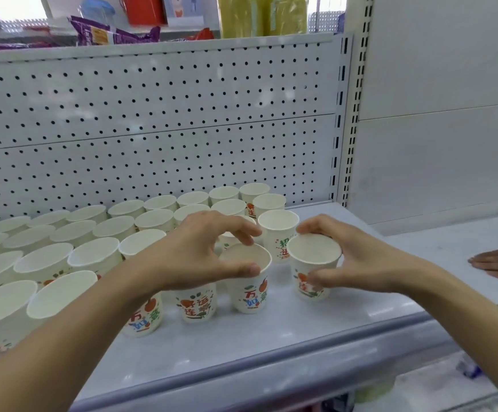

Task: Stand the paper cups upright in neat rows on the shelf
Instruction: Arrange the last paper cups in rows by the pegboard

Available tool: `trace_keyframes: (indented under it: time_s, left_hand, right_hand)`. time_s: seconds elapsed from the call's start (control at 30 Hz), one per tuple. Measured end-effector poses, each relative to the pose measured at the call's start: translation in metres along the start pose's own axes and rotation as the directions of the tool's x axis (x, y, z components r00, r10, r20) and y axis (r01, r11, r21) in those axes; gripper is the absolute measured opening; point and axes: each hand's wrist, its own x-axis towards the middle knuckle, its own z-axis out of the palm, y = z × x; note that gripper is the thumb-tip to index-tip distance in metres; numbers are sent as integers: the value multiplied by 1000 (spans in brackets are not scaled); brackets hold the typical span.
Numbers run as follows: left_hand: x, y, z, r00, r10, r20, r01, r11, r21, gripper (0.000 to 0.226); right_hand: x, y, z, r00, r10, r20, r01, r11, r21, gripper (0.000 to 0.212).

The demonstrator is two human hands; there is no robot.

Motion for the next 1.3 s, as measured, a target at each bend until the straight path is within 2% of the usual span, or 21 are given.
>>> trace_keyframes:
  time_s: [0.13,0.33,0.4,0.5,0.57,0.67,0.77,0.83,1.0,1.17,1.3]
  left_hand:
    - [-6,-2,-1,1000,3,28,-4,1000,10,43]
    - [-13,-4,-1,998,36,45,-38,998,41,16]
    - [-13,-3,-2,998,36,58,-37,999,18,17]
    - [-8,-5,-10,1000,-14,8,15,991,-130,18]
    - [2,-11,-16,997,-57,-51,47,983,-178,16]
    - [23,-26,-24,988,-132,-83,121,985,-121,20]
    - [41,-44,-24,973,-220,-65,219,976,-23,33]
    - [47,-53,-23,964,-263,-41,265,964,28,37]
    - [45,-57,-20,967,-254,-36,255,967,29,35]
    - [36,-53,-21,970,-239,-40,241,970,38,33]
    - [21,-40,-21,975,-209,-80,207,978,-29,29]
  right_hand:
    - [5,-10,12,1000,-28,12,28,1000,-4,63]
    - [7,-21,0,996,-18,88,24,997,-69,70]
    - [14,-26,-17,1000,-19,-3,19,999,-40,61]
    - [42,-24,-39,968,1,-251,7,1000,31,33]
    - [67,-18,-44,956,16,-293,-16,1000,2,16]
    - [101,-12,-44,971,82,-225,-107,989,-104,17]
    - [127,-11,-37,958,271,-89,-278,957,-86,36]
    - [135,-11,-30,940,342,2,-341,938,-68,38]
    - [141,-9,-22,952,306,15,-306,952,8,34]
    - [137,-3,-23,960,281,0,-281,960,12,31]
    - [117,-1,-29,981,190,-49,-189,982,27,26]
